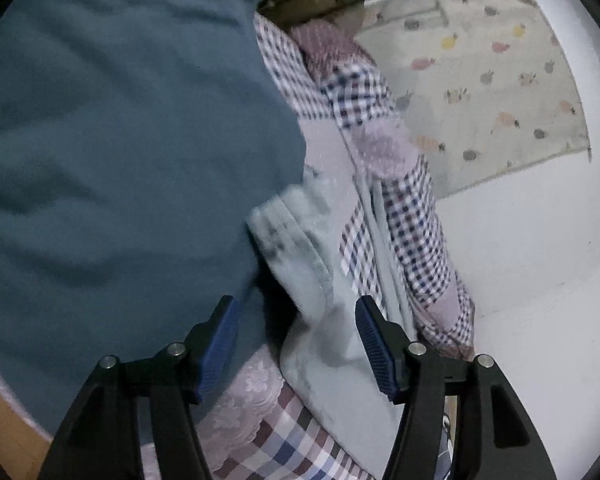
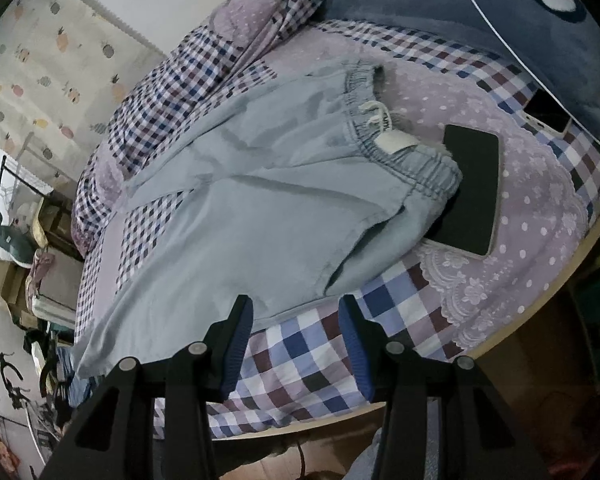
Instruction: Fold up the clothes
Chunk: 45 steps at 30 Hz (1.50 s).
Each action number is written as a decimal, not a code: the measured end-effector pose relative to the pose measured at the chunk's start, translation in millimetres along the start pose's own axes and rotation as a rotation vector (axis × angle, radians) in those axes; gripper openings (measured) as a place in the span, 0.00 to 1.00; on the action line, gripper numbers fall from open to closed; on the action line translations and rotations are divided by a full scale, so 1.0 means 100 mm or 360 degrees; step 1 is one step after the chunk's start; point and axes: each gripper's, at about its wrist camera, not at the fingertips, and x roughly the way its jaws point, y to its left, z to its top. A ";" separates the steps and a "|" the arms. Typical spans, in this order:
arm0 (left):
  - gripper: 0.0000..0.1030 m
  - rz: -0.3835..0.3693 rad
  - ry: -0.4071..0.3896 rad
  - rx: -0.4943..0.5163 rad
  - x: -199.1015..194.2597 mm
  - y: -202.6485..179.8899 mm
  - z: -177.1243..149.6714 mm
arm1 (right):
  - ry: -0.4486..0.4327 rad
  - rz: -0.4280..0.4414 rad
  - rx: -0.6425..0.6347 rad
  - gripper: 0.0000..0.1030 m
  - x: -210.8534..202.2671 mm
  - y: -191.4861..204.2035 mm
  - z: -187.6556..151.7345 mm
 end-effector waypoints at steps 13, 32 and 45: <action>0.62 -0.0427 -0.0239 -0.0026 -0.43 -0.15 0.41 | -0.0064 -0.0033 0.0057 0.47 -0.14 -0.13 0.04; 0.58 0.0143 -0.0094 0.0090 0.05 0.02 0.41 | -0.0131 -0.0141 0.0126 0.47 -0.13 -0.47 0.11; 0.17 0.0245 -0.0081 0.0125 0.03 -0.16 0.47 | -0.0101 -0.0139 0.0290 0.47 0.30 -1.04 0.26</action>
